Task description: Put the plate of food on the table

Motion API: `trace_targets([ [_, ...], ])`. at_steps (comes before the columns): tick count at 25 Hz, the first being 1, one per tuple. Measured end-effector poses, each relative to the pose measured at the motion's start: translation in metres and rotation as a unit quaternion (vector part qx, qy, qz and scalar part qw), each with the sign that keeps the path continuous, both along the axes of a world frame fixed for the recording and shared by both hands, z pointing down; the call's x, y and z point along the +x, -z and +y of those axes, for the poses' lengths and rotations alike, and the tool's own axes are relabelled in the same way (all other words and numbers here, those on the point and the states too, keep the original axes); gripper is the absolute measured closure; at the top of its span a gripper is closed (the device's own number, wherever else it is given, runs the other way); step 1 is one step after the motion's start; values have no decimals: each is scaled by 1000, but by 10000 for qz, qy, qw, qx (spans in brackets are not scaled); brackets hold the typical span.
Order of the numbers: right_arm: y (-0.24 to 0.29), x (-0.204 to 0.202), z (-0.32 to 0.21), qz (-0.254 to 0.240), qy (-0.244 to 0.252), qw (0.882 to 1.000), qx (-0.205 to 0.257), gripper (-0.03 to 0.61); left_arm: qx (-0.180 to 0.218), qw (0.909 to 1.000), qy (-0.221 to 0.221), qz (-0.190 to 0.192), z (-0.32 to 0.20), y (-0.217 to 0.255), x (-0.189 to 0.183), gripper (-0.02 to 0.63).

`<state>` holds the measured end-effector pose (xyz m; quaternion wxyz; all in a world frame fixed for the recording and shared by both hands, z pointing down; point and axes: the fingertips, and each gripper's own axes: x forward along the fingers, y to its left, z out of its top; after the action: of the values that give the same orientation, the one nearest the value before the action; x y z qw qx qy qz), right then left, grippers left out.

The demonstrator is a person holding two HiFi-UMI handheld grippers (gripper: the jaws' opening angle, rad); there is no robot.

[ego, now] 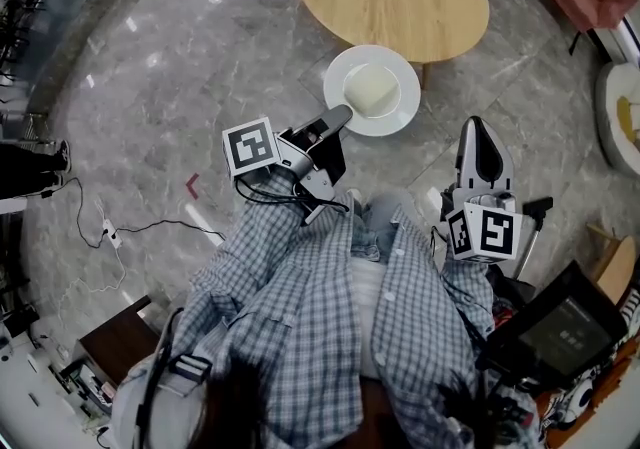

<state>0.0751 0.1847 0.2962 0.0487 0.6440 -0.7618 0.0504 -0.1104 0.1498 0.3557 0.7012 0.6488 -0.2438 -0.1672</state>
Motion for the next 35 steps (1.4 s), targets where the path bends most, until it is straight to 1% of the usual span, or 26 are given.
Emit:
trace_targets([
  [9,0,-7,-7,5,136,9999,39,571,3,9999,105,16,0,-1,-6,594],
  [21,-4,-18,-30,-89,451,9989,24,571,140,9995,234,-131,-10,6,-11,592],
  [31,-14,2,-75,-123,561,9983,-104,571,36,9993,337,-132,-48,-4,9,592],
  [35,-24,14,-103,-115,678,9975,-183,571,-47,9991,417,-84,-73,-12,25,592],
])
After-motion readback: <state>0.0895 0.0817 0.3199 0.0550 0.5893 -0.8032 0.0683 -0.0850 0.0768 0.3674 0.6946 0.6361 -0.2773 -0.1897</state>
